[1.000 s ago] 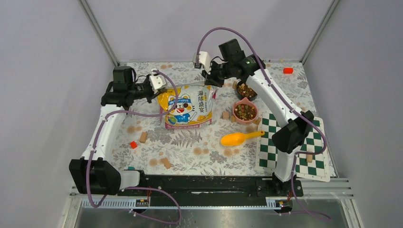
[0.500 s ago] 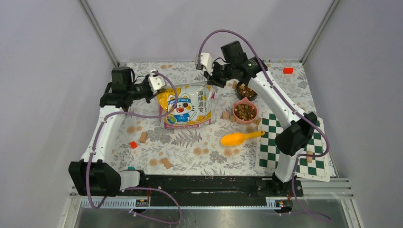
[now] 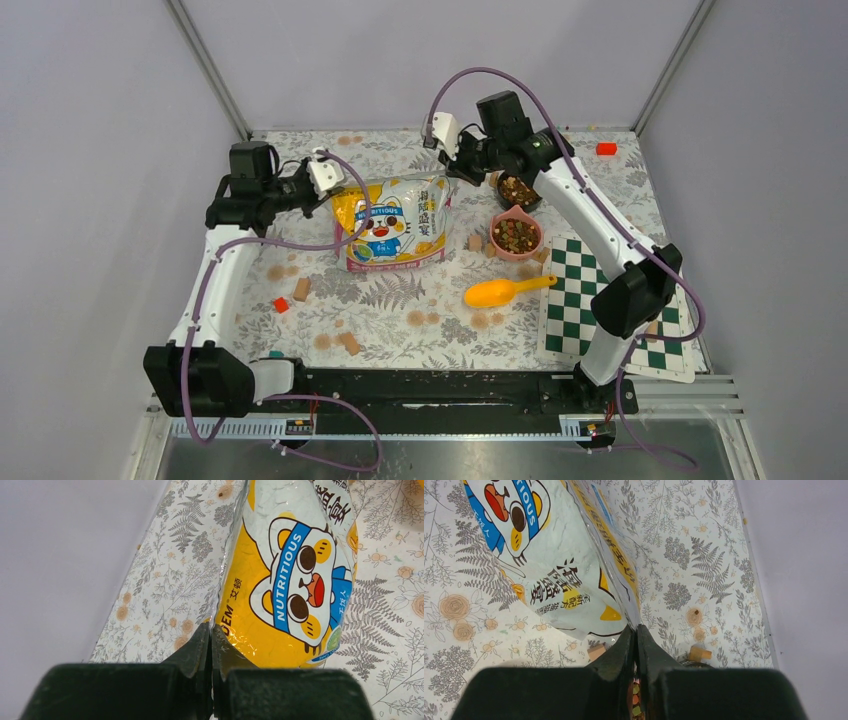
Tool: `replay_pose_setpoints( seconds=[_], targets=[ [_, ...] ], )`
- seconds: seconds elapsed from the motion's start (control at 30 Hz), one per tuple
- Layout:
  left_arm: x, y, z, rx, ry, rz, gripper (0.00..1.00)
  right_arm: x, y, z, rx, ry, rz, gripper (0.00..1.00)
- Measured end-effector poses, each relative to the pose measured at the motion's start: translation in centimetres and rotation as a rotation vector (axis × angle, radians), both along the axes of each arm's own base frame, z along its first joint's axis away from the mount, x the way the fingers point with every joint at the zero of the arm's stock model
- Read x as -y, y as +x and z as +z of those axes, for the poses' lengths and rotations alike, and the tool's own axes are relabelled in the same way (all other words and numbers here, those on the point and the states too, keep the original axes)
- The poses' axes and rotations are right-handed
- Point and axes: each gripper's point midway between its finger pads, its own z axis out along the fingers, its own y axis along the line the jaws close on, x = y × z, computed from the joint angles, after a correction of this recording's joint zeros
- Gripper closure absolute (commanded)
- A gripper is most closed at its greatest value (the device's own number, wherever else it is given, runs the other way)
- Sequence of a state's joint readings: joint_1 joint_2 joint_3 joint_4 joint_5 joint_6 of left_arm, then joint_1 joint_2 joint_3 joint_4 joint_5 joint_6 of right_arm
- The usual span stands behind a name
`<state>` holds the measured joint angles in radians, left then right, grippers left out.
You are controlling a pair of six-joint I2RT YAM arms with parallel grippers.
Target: Serve the pet food
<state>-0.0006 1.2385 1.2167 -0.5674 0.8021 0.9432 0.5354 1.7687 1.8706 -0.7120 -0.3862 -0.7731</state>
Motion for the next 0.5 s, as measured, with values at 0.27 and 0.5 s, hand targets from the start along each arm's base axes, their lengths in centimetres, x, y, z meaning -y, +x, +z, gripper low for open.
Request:
replay_pose_setpoints(
  seconds=[0.27,0.5],
  targets=[
    [-0.06,-0.48,0.13,-0.010,-0.018,-0.010,1.00,0.62,-0.39,0.16,-0.004,0.011,-0.008,1.00],
    [0.07,-0.78,0.22,-0.017,-0.026,-0.016,1.00,1.01,-0.84,0.24,-0.022,0.030,-0.002,1.00]
  ],
)
